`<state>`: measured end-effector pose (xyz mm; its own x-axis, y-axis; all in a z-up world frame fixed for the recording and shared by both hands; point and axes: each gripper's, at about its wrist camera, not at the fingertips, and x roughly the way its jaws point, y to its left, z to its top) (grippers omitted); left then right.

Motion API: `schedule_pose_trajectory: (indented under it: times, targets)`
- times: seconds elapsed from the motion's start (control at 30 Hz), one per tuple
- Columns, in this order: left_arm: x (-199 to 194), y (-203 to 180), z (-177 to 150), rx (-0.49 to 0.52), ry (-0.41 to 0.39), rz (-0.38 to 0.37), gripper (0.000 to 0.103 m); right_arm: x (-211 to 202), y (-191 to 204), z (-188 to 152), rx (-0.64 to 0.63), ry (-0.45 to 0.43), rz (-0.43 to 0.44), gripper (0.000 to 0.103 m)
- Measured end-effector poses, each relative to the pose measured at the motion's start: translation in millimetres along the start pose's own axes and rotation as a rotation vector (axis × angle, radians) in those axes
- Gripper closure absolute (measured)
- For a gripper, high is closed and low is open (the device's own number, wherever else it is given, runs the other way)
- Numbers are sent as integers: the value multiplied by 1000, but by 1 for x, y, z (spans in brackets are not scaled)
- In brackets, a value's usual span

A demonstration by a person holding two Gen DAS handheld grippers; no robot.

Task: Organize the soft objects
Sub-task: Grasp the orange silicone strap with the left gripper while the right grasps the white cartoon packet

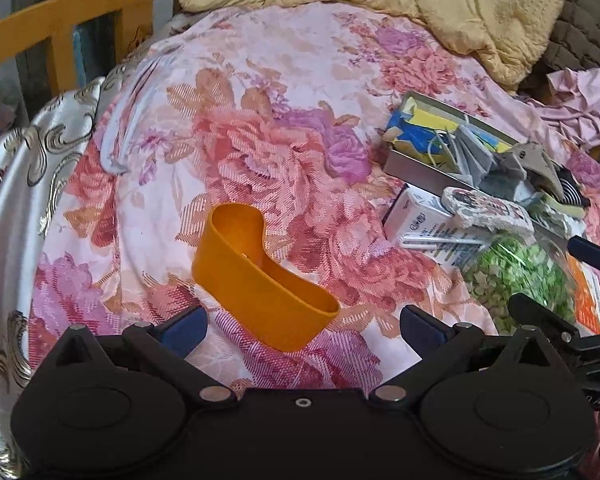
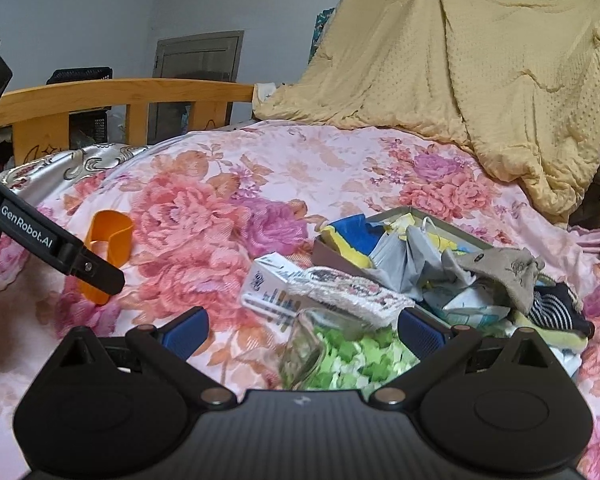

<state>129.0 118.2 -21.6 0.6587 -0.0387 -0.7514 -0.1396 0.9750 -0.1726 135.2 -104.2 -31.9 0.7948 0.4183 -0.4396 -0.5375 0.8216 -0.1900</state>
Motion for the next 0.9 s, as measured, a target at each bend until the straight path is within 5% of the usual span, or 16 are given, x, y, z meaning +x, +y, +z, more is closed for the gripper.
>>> schedule_pose_trajectory:
  times: [0.63,0.9]
  targets:
    - [25,5,10,-46,32,22,2,27,-10,10,17,3,-38,0]
    - [29,9,9,-50,31,38,16,47,-7,10,-109,59,-32,1]
